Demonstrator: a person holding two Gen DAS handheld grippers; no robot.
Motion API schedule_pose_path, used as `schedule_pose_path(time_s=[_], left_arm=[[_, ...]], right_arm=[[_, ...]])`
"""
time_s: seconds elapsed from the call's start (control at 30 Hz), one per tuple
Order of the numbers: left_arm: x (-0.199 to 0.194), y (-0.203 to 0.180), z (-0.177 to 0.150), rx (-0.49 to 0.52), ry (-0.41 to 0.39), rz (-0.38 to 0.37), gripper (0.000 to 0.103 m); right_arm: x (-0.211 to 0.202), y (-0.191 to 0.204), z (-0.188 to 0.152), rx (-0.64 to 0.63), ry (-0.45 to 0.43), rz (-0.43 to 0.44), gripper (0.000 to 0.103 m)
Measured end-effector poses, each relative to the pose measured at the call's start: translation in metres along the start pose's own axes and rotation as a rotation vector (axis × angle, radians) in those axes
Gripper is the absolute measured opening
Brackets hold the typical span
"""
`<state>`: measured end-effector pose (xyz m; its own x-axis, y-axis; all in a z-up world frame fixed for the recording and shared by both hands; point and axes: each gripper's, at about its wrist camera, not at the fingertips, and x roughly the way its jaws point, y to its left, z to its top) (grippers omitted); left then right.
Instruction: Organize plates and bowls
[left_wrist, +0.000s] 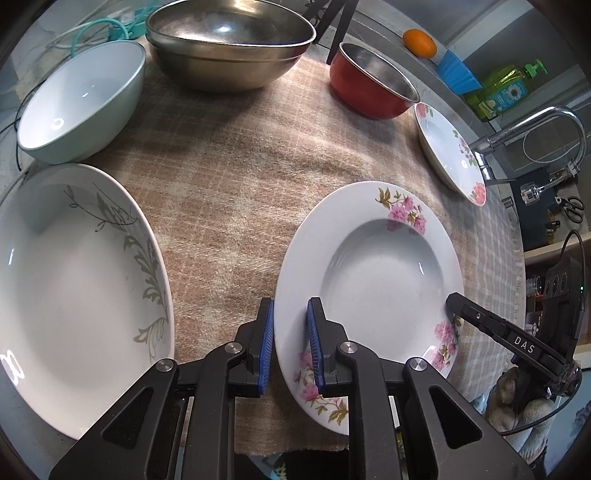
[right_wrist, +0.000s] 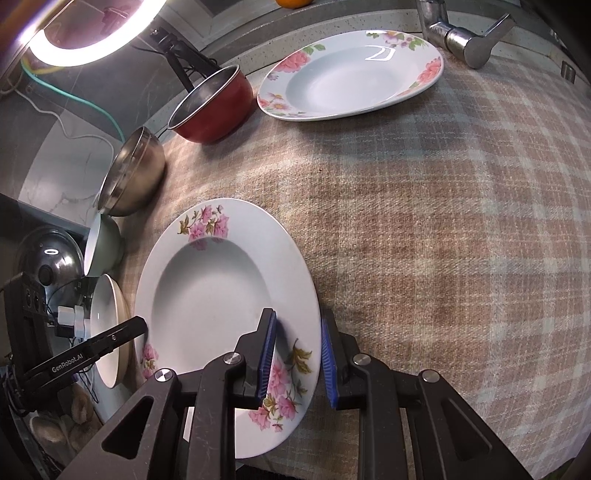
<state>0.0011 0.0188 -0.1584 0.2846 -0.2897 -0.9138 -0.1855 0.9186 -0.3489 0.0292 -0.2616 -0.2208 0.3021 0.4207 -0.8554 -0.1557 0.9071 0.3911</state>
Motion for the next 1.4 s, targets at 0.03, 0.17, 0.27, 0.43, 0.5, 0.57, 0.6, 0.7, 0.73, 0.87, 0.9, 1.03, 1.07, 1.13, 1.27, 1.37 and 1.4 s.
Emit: schedule_pose_path(time_s=[0.03, 0.17, 0.27, 0.43, 0.5, 0.57, 0.6, 0.7, 0.73, 0.87, 0.9, 1.03, 1.07, 1.13, 1.27, 1.37, 1.4], left_arm=[[0.0, 0.0, 0.0, 0.001, 0.0, 0.0, 0.016], [0.0, 0.0, 0.0, 0.008, 0.0, 0.004, 0.016], [0.0, -0.001, 0.001, 0.016, -0.003, 0.01, 0.016], [-0.005, -0.004, 0.002, 0.033, -0.023, 0.035, 0.016], [-0.006, -0.004, 0.004, 0.038, -0.028, 0.047, 0.016], [-0.008, -0.004, 0.005, 0.041, -0.036, 0.058, 0.016], [-0.01, -0.003, 0.005, 0.039, -0.041, 0.061, 0.016], [-0.014, -0.005, 0.008, 0.038, -0.054, 0.064, 0.016], [-0.016, -0.007, 0.009, 0.039, -0.058, 0.065, 0.016], [-0.019, -0.018, 0.014, 0.052, -0.075, 0.063, 0.016], [-0.02, -0.022, 0.016, 0.057, -0.08, 0.062, 0.016], [-0.019, -0.037, 0.018, 0.065, -0.086, 0.042, 0.016], [-0.018, -0.04, 0.019, 0.069, -0.087, 0.04, 0.016], [-0.016, -0.048, 0.019, 0.076, -0.087, 0.036, 0.016], [-0.01, -0.063, 0.023, 0.077, -0.087, 0.021, 0.016], [-0.008, -0.074, 0.026, 0.084, -0.097, 0.019, 0.016], [-0.007, -0.078, 0.027, 0.082, -0.1, 0.015, 0.016]], right_arm=[[0.0, 0.0, 0.0, 0.0, 0.0, 0.0, 0.021], [0.0, 0.0, -0.001, -0.007, 0.0, -0.003, 0.021], [0.0, 0.003, 0.0, -0.021, -0.001, -0.012, 0.021], [-0.004, 0.011, -0.001, -0.075, -0.029, -0.084, 0.021], [-0.007, 0.013, -0.001, -0.101, -0.046, -0.121, 0.021], [-0.011, 0.012, -0.001, -0.114, -0.057, -0.151, 0.021], [-0.013, 0.011, -0.001, -0.118, -0.063, -0.164, 0.022], [-0.022, 0.006, -0.001, -0.118, -0.081, -0.185, 0.022], [-0.026, 0.004, -0.001, -0.12, -0.087, -0.191, 0.022], [-0.04, 0.002, 0.001, -0.155, -0.126, -0.24, 0.022], [-0.043, 0.001, 0.002, -0.16, -0.134, -0.245, 0.022], [-0.052, 0.001, 0.007, -0.185, -0.167, -0.273, 0.023], [-0.055, 0.001, 0.007, -0.194, -0.174, -0.279, 0.023], [-0.06, -0.001, 0.01, -0.203, -0.184, -0.283, 0.023], [-0.068, -0.01, 0.018, -0.212, -0.205, -0.291, 0.023], [-0.071, -0.02, 0.026, -0.216, -0.208, -0.289, 0.023], [-0.071, -0.023, 0.029, -0.216, -0.208, -0.287, 0.023]])
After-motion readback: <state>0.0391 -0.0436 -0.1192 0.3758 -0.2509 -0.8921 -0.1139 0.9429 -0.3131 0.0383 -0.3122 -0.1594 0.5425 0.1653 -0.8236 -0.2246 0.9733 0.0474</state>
